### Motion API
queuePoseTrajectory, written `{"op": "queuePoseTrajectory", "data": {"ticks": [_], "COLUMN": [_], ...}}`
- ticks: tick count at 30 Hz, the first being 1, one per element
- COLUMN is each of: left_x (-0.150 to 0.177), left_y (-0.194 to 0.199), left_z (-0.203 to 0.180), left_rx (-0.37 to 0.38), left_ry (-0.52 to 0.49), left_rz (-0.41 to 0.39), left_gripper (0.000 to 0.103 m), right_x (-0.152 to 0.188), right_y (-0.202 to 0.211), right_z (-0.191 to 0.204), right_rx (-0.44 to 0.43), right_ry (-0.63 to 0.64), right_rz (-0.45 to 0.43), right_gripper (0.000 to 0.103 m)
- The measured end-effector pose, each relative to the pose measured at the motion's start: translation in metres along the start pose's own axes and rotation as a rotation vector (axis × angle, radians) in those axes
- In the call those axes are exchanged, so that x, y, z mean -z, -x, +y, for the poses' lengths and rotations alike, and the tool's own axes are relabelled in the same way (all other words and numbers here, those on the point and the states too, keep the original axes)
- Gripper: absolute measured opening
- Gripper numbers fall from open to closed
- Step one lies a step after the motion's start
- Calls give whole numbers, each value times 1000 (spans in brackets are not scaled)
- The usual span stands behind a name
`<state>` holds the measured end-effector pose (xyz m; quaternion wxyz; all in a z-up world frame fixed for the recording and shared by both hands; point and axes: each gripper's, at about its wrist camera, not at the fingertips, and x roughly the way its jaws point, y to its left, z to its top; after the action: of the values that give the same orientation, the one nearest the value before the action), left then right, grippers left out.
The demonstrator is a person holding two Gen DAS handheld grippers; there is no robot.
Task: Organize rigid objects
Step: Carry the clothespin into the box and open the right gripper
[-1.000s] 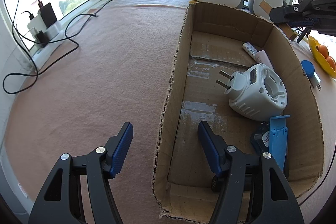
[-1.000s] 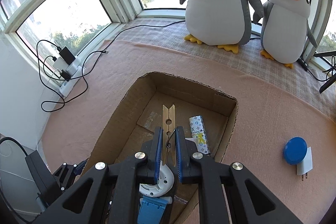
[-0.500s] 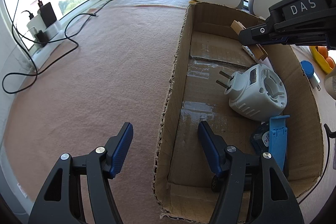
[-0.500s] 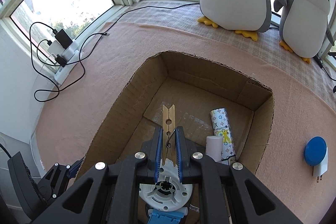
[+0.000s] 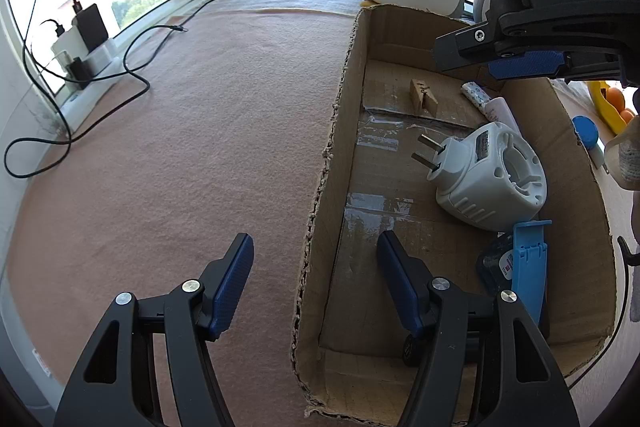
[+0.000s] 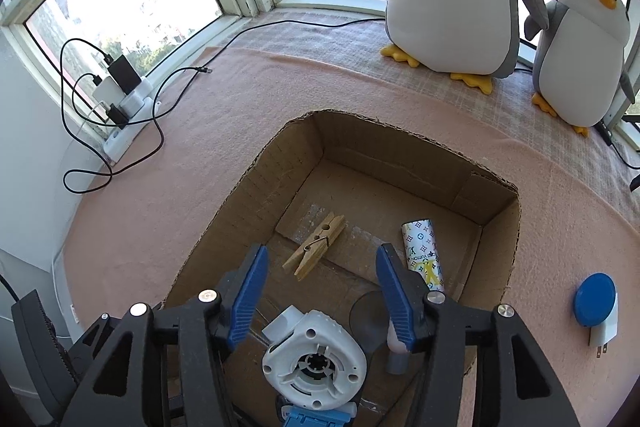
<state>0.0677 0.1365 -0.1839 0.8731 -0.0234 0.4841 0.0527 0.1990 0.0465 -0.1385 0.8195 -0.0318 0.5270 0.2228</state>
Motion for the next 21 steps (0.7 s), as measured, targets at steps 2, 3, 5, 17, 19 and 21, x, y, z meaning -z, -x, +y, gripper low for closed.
{"op": "queuePoseTrajectory", "data": {"ticks": [2, 3, 5, 17, 19, 21], "left_x": [0, 0, 0, 0, 0, 0], "left_y": [0, 0, 0, 0, 0, 0], "left_z": [0, 0, 0, 0, 0, 0], "left_rx": [0, 0, 0, -1, -3, -4], "left_ry": [0, 0, 0, -1, -3, -4], "left_rz": [0, 0, 0, 0, -1, -1], "left_gripper": [65, 65, 65, 65, 65, 65], "right_x": [0, 0, 0, 6, 8, 11], "right_y": [0, 0, -1, 10, 15, 19], "right_z": [-1, -1, -2, -14, -18, -21], "right_rx": [3, 5, 8, 0, 2, 13], "right_ry": [-3, -4, -4, -35, -40, -39], "right_rz": [2, 3, 8, -14, -22, -32], "right_gripper": [63, 67, 67, 68, 68, 68]}}
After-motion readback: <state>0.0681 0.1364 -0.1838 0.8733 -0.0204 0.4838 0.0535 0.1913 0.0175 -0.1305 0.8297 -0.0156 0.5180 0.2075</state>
